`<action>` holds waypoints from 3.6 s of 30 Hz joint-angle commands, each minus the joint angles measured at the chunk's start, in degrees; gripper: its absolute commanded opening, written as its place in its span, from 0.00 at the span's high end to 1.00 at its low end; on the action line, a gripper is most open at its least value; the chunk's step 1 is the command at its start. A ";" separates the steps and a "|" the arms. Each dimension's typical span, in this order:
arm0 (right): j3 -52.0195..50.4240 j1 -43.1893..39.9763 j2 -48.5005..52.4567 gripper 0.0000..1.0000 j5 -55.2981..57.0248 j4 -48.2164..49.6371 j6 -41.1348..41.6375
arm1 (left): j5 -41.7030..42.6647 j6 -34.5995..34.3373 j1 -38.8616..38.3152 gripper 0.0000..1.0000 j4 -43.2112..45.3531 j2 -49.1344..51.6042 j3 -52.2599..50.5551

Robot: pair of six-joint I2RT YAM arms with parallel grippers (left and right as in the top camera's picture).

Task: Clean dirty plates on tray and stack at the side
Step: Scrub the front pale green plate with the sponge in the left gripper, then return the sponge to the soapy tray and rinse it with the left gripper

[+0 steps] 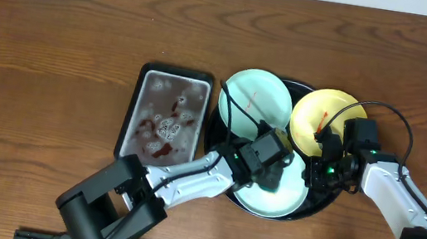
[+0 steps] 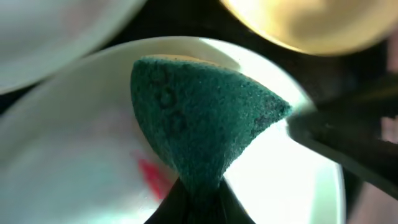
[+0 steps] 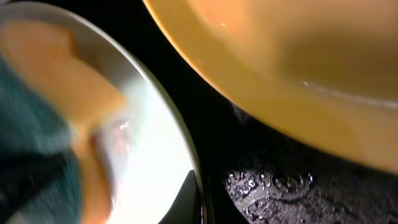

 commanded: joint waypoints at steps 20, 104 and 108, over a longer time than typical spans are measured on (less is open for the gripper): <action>-0.33 0.31 0.24 0.99 0.87 0.20 -0.17 | -1.62 0.50 -1.92 0.92 2.60 -2.93 -0.98; -0.35 0.31 0.26 0.88 0.85 1.42 0.24 | -5.16 16.90 33.09 0.93 -26.77 -5.92 -2.64; -0.35 0.31 0.26 0.88 0.85 1.44 0.24 | -7.48 16.96 33.07 0.51 -25.77 -8.87 -1.44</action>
